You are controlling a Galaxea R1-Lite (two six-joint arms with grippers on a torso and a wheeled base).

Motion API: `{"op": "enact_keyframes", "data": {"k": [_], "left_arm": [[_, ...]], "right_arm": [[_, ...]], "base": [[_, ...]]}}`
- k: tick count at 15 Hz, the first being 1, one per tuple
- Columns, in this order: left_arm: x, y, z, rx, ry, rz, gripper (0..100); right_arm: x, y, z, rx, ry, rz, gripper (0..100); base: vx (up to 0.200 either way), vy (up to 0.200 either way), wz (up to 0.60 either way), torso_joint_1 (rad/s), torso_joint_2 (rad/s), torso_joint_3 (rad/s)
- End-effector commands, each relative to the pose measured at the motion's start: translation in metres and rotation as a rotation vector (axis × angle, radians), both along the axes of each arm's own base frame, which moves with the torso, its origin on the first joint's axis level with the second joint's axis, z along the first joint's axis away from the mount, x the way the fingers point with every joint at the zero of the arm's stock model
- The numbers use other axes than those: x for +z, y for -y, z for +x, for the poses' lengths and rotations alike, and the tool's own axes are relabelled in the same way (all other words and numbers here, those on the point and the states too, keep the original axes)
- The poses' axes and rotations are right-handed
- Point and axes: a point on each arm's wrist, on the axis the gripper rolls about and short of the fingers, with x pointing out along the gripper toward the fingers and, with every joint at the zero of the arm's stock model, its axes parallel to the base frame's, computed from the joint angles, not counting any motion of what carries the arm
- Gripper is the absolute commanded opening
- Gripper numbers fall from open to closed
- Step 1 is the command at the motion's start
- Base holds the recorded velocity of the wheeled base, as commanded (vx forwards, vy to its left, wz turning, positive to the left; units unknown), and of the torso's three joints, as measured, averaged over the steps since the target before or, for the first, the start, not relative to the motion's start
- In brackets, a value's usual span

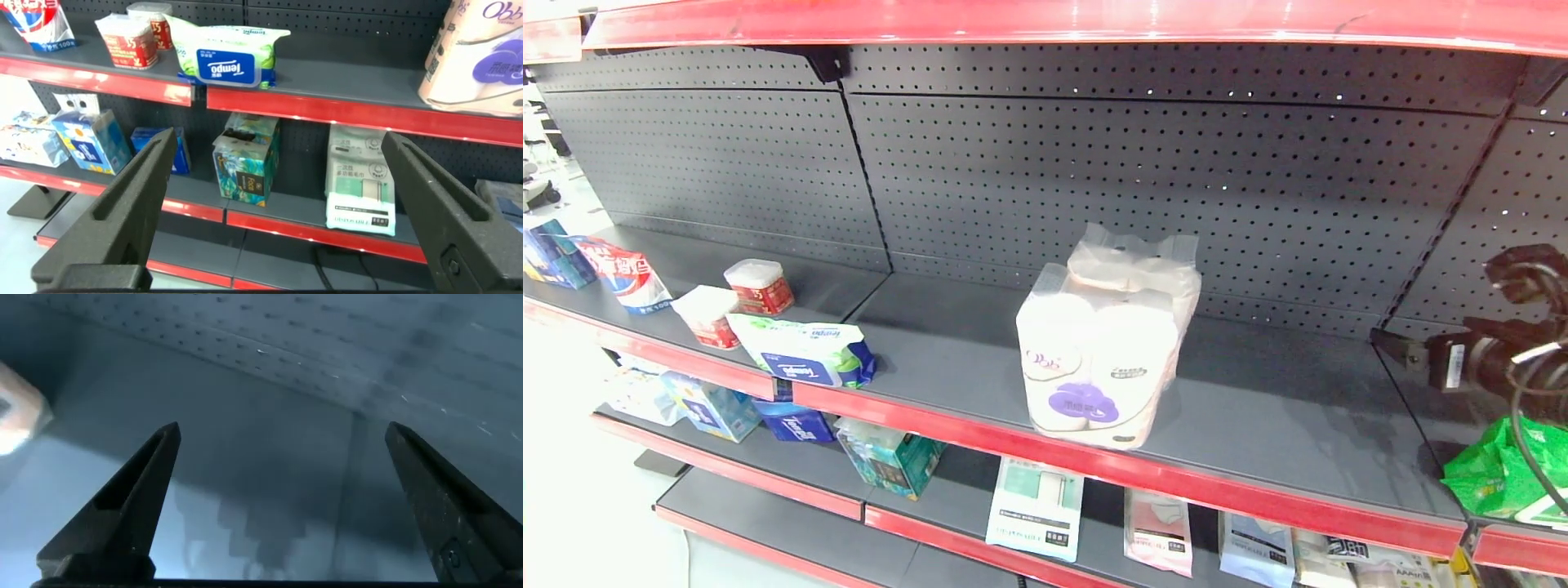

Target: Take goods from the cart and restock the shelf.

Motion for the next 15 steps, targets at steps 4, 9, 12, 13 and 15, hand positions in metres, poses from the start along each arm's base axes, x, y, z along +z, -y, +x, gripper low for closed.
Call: {"op": "enact_keyframes", "data": {"k": [4, 9, 12, 13, 15], "left_arm": [[0.0, 0.0, 0.0, 0.001, 0.0, 0.0, 100], [0.0, 0.0, 0.0, -0.001, 0.0, 0.0, 100], [0.0, 0.0, 0.0, 0.001, 0.0, 0.0, 100], [0.0, 0.0, 0.0, -0.001, 0.0, 0.0, 100], [0.0, 0.0, 0.0, -0.004, 0.0, 0.001, 100]], "right_arm": [[-0.028, -0.029, -0.218, -0.002, 0.286, 0.039, 100], [-0.084, -0.032, -0.251, 0.151, 0.27, 0.109, 100], [-0.09, -0.03, -0.248, 0.065, 0.281, 0.159, 100], [-0.09, -0.03, -0.248, 0.065, 0.281, 0.159, 100], [-0.09, -0.03, -0.248, 0.063, 0.281, 0.158, 100]], "base": [[0.0, 0.0, 0.0, 0.0, 0.0, 0.0], [0.0, 0.0, 0.0, 0.0, 0.0, 0.0], [0.0, 0.0, 0.0, 0.0, 0.0, 0.0], [0.0, 0.0, 0.0, 0.0, 0.0, 0.0], [0.0, 0.0, 0.0, 0.0, 0.0, 0.0]]}}
